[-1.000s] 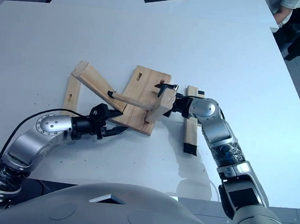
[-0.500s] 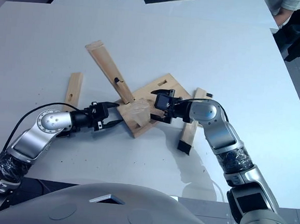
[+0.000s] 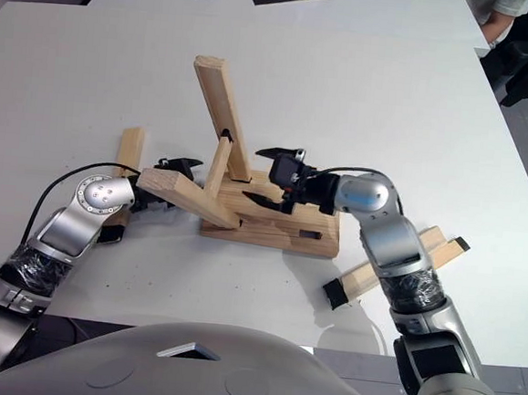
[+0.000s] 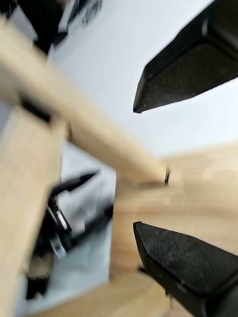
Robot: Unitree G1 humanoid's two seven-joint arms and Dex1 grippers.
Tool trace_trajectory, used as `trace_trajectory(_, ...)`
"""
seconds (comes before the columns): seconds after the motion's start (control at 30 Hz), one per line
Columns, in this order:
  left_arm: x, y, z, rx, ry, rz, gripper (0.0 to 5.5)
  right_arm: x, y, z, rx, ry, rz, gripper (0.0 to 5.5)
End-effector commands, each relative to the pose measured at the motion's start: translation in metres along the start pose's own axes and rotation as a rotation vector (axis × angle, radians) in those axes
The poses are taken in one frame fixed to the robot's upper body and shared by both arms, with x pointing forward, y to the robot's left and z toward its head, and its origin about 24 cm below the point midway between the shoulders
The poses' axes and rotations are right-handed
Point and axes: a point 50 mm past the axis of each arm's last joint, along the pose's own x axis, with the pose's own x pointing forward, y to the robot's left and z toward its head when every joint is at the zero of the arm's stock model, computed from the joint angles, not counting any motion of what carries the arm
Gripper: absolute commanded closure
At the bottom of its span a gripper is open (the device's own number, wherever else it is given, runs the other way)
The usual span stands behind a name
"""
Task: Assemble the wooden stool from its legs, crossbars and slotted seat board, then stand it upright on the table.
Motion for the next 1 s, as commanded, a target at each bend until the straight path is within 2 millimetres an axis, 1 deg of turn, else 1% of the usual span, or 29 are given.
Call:
trace_trajectory(0.03, -0.023, 0.005, -0.017, -0.057, 0.093, 0.055, 2.57, -0.024, -0.012, 0.005, 0.032, 0.003, -0.073, 1.44)
trace_trajectory(0.1, -0.038, 0.008, -0.017, -0.079, 0.099, 0.071, 2.57, -0.033, -0.017, 0.001, 0.034, 0.028, -0.106, 1.44)
trace_trajectory(0.13, -0.047, 0.006, -0.018, -0.090, 0.109, 0.058, 2.57, -0.038, -0.021, -0.003, 0.028, 0.050, -0.128, 1.44)
trace_trajectory(0.2, -0.066, -0.006, -0.021, -0.094, 0.137, -0.031, 2.57, -0.049, -0.028, -0.011, 0.022, 0.091, -0.174, 1.44)
trace_trajectory(0.27, -0.085, -0.027, -0.023, -0.103, 0.172, -0.169, 2.57, -0.061, -0.033, -0.018, 0.013, 0.134, -0.217, 1.44)
trace_trajectory(0.33, -0.095, -0.042, -0.020, -0.120, 0.175, -0.272, 2.57, -0.073, -0.037, -0.024, -0.001, 0.174, -0.249, 1.44)
trace_trajectory(0.37, -0.097, -0.047, -0.017, -0.134, 0.168, -0.302, 2.57, -0.077, -0.037, -0.026, -0.007, 0.192, -0.259, 1.44)
trace_trajectory(0.47, -0.093, -0.054, -0.008, -0.195, 0.120, -0.328, 2.57, -0.089, -0.040, -0.036, -0.044, 0.260, -0.268, 1.44)
trace_trajectory(0.53, -0.086, -0.056, -0.001, -0.247, 0.081, -0.327, 2.57, -0.095, -0.043, -0.044, -0.080, 0.315, -0.263, 1.44)
trace_trajectory(0.67, -0.073, -0.058, 0.010, -0.298, 0.027, -0.332, 2.57, -0.105, -0.049, -0.055, -0.154, 0.417, -0.233, 1.44)
trace_trajectory(0.8, -0.064, -0.062, 0.015, -0.322, 0.012, -0.339, 2.57, -0.117, -0.051, -0.063, -0.204, 0.497, -0.189, 1.44)
trace_trajectory(0.9, -0.057, -0.066, 0.017, -0.325, 0.011, -0.342, 2.57, -0.122, -0.043, -0.070, -0.223, 0.542, -0.109, 1.44)
trace_trajectory(1.0, -0.053, -0.067, 0.015, -0.331, 0.018, -0.330, 2.57, -0.117, -0.031, -0.072, -0.203, 0.527, -0.032, 1.44)
